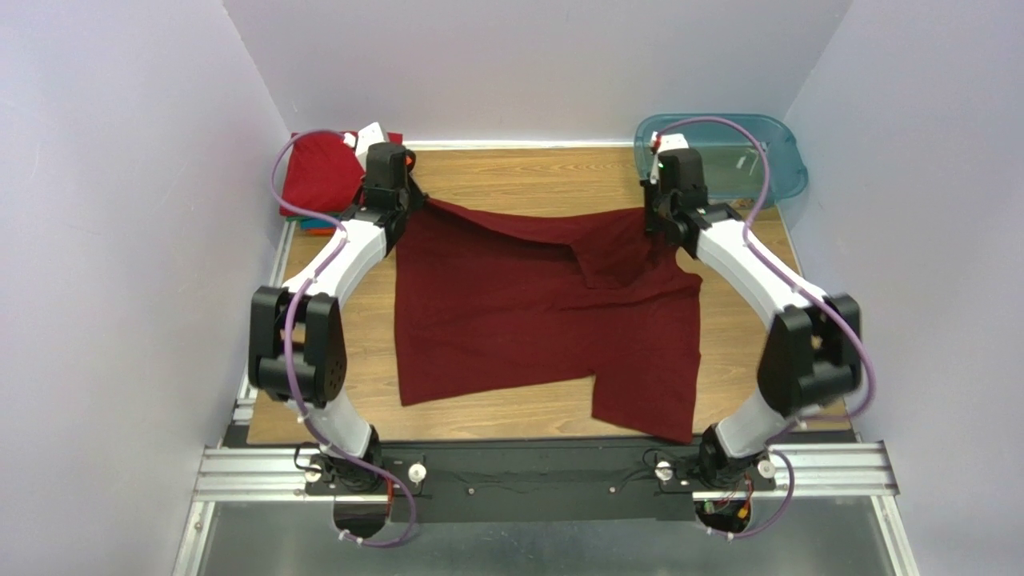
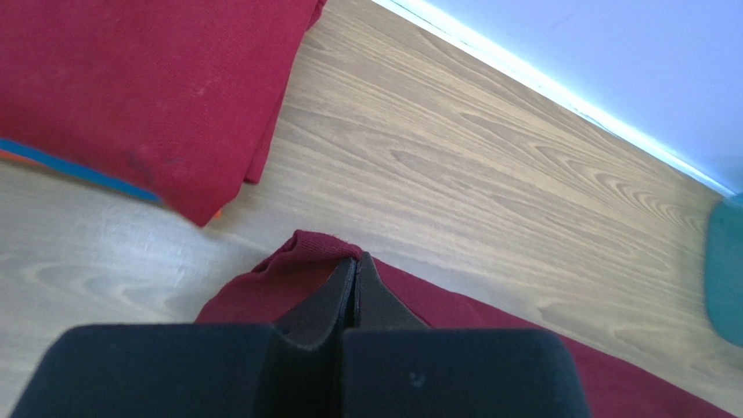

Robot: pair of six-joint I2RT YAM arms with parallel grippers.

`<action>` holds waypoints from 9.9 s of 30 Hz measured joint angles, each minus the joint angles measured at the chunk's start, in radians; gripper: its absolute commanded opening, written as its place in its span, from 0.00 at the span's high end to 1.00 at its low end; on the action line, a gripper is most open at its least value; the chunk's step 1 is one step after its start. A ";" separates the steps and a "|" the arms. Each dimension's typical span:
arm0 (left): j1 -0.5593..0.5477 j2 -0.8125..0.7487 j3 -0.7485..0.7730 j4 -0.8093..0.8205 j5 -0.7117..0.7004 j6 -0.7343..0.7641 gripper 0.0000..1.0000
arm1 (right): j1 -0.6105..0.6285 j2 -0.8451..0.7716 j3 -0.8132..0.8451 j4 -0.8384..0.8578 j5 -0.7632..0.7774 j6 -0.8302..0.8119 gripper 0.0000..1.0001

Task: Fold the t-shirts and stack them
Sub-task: Flatten the tshirt out, then fold the tshirt

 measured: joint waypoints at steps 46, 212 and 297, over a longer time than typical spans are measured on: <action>0.006 0.231 0.103 0.045 0.001 0.017 1.00 | 0.001 0.274 -0.048 0.019 -0.215 0.365 0.89; -0.411 -0.428 -0.503 -0.672 -0.068 -0.719 0.02 | 0.066 -0.392 -0.512 -0.188 -0.163 0.542 0.00; -0.474 -0.169 -0.438 -0.750 -0.066 -0.822 1.00 | 0.541 -0.397 -0.560 -0.253 -0.238 0.595 0.03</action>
